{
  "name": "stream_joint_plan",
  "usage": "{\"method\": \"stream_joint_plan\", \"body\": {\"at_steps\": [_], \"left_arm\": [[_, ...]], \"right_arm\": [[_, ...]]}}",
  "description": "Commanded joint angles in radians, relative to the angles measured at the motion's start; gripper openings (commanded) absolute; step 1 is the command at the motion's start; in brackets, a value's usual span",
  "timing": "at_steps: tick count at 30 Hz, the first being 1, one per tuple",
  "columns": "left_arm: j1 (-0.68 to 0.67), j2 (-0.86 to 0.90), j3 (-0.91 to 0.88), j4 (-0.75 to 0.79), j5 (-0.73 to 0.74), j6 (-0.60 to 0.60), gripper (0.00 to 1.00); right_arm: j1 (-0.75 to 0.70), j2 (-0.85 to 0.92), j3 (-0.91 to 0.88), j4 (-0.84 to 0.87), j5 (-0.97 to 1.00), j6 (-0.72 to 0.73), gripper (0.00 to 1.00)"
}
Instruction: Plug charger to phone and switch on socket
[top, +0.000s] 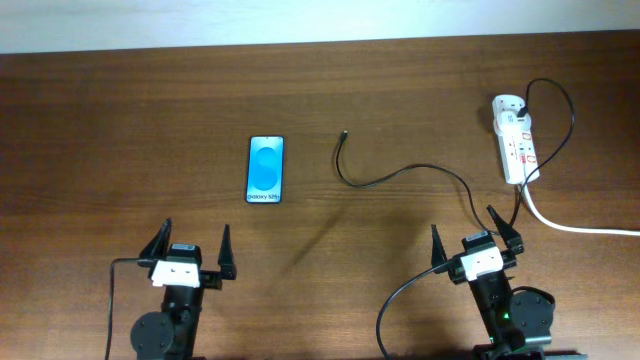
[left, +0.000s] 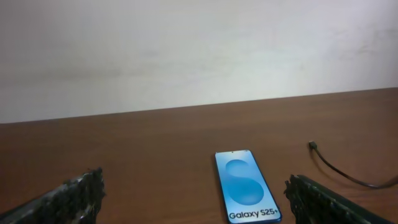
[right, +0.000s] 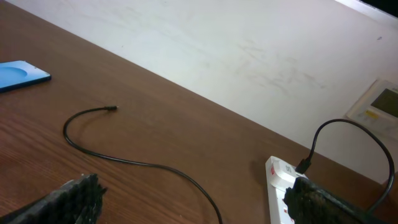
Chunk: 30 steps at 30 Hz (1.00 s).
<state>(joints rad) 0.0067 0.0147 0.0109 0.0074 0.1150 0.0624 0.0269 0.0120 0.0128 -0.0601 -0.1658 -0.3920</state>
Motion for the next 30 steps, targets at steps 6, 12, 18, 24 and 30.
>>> {"method": "stream_joint_plan", "body": {"at_steps": [6,12,18,24,30], "left_arm": [[-0.004,0.004,0.047,0.007,-0.007,-0.018,0.99],[-0.004,0.142,0.157,0.006,0.001,-0.018,0.99],[-0.004,0.444,0.386,-0.073,0.058,-0.017,0.99],[-0.005,0.858,0.756,-0.249,0.182,-0.017,0.99],[-0.107,1.394,1.332,-0.597,0.256,0.026,0.99]], "right_arm": [[0.006,-0.008,-0.007,-0.003,-0.006,0.007,0.98],[0.006,-0.008,-0.007,-0.003,-0.006,0.007,0.98],[0.006,-0.008,-0.007,-0.003,-0.006,0.007,0.99],[0.006,-0.008,-0.007,-0.003,-0.006,0.007,0.98],[0.006,-0.008,-0.007,-0.003,-0.006,0.007,0.98]]}}
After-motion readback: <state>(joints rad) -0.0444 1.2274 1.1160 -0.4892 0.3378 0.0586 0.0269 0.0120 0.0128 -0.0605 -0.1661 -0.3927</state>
